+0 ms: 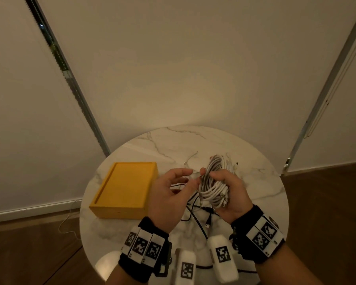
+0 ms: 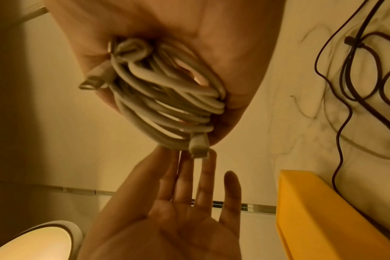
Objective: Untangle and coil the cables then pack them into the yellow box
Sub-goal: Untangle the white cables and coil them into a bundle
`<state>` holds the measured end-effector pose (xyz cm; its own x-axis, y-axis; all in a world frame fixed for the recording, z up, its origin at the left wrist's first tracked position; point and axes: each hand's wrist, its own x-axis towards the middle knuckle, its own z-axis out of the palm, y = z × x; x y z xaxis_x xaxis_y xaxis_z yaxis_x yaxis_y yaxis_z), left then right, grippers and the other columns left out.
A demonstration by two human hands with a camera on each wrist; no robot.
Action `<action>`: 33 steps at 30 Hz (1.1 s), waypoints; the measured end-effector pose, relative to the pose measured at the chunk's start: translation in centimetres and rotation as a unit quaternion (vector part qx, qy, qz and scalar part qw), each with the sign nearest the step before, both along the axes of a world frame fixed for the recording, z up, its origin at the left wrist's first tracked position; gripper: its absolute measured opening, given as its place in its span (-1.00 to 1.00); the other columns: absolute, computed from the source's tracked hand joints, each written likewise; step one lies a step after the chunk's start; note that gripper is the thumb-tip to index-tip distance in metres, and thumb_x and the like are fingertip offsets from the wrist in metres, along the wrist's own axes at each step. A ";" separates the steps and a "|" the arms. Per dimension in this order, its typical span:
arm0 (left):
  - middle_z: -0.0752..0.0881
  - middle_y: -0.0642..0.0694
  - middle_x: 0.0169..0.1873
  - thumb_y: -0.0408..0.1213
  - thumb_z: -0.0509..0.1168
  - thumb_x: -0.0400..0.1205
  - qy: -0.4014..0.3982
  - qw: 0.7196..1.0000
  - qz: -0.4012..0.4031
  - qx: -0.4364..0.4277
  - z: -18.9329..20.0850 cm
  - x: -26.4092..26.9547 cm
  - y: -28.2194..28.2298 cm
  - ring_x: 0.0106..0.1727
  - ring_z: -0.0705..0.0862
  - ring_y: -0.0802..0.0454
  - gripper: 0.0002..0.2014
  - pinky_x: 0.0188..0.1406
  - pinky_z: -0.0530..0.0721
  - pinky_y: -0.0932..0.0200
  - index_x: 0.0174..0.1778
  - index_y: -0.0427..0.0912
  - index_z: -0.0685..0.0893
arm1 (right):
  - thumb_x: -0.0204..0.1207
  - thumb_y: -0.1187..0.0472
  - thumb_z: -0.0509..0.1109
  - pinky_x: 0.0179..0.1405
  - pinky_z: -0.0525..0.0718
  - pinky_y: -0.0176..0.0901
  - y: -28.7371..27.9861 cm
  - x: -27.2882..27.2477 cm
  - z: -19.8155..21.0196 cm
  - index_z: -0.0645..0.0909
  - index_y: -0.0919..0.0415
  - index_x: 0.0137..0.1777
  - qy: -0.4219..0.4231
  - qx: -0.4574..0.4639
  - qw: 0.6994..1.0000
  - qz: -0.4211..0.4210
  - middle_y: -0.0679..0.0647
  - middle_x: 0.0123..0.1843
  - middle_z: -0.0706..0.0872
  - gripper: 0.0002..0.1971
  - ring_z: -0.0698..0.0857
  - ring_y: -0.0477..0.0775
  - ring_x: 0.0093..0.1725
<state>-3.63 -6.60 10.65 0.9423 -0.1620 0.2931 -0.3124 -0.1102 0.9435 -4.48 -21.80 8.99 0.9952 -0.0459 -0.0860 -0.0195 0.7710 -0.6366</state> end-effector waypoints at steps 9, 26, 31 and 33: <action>0.73 0.31 0.21 -0.18 0.40 0.53 0.008 0.994 -0.049 0.096 0.0 -0.5 -0.2 0.33 0.63 0.30 -0.62 0.23 0.71 -0.12 0.28 0.14 0.67 | 0.05 0.27 0.57 -0.26 0.76 0.04 0.7 -0.3 0.1 0.58 0.40 0.20 -0.023 -0.040 0.999 -0.027 0.35 -0.07 0.64 -0.37 0.73 0.30 -0.13; 0.65 0.15 0.28 -0.34 0.21 0.71 -0.042 0.966 -0.118 0.224 -1.2 -0.4 -0.4 0.39 0.56 0.17 -0.80 0.36 0.62 -0.04 0.21 -0.01 0.53 | 0.18 0.26 0.59 -0.23 0.70 0.03 0.7 0.0 -0.9 0.53 0.46 0.16 0.009 -0.081 0.997 -0.014 0.33 -0.14 0.58 -0.44 0.64 0.29 -0.15; 0.45 0.15 0.46 -0.33 0.26 0.68 -0.146 0.944 -0.063 0.288 -1.0 -0.5 -0.4 0.52 0.35 0.11 -0.72 0.49 0.42 0.12 0.24 0.09 0.65 | 0.12 0.20 0.60 -0.30 0.66 -0.02 0.8 0.2 -1.6 0.61 0.37 0.16 0.045 -0.046 0.998 -0.022 0.30 -0.11 0.62 -0.43 0.69 0.19 -0.22; 0.56 0.17 0.33 -0.18 0.21 0.69 -0.141 0.952 -0.081 0.260 -0.8 -0.7 -0.4 0.42 0.44 0.18 -0.76 0.42 0.47 0.16 0.18 0.03 0.73 | 0.18 0.22 0.58 -0.21 0.66 -0.01 0.6 0.3 -1.4 0.67 0.40 0.07 0.059 -0.016 0.998 -0.015 0.27 -0.10 0.67 -0.55 0.69 0.19 -0.19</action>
<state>-4.31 -7.00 9.82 0.7876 -0.4917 0.3713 -0.5986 -0.4677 0.6504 -4.19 -21.17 7.59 0.9765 -0.0794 -0.2002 -0.0731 0.7521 -0.6550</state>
